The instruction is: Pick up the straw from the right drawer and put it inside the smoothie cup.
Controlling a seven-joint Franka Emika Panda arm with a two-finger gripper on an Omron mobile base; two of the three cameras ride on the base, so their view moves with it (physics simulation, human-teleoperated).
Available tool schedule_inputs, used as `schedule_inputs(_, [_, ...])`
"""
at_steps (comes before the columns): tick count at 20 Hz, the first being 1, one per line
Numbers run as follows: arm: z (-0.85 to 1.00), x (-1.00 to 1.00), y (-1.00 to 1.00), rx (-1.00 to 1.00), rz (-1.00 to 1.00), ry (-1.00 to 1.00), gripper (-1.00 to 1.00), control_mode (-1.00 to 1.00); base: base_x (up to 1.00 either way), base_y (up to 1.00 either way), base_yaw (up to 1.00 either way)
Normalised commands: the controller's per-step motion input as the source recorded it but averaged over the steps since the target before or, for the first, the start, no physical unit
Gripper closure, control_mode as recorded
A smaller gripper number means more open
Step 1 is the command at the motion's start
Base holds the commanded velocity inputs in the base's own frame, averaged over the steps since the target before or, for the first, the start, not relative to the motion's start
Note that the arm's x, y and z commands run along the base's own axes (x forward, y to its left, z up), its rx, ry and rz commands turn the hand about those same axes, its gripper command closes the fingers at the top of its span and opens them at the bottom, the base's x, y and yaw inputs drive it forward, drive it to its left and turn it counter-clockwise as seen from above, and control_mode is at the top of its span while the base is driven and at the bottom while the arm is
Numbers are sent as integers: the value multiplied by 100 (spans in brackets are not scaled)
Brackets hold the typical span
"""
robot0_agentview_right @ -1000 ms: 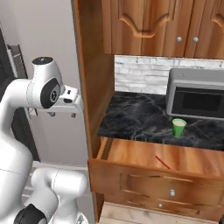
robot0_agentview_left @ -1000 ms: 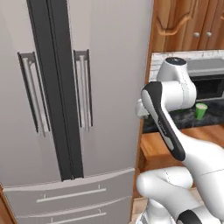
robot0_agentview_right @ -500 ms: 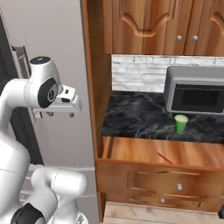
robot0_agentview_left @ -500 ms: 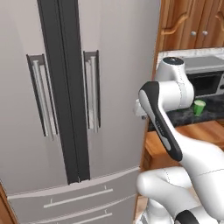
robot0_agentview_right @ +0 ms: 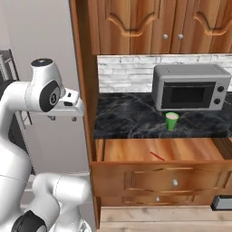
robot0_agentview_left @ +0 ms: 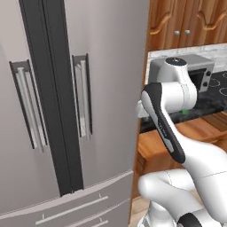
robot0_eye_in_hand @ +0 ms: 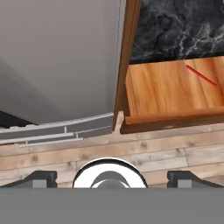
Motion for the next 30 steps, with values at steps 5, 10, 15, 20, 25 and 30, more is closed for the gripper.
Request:
schedule_inputs(5, [0, 0, 0, 0, 0, 0, -100, 100, 17, 37, -23])
schedule_inputs(10, [0, 0, 0, 0, 0, 0, -100, 100, 34, 46, -21])
schedule_inputs(15, [0, 0, 0, 0, 0, 0, -100, 100, 21, 38, -14])
schedule_inputs(20, [0, 0, 0, 0, 0, 0, -100, 100, -19, 12, -7])
schedule_inputs(25, [0, 0, 0, 0, 0, 0, -100, 100, -4, 12, -1])
schedule_inputs(30, [0, 0, 0, 0, 0, 0, -100, 100, -12, 39, 1])
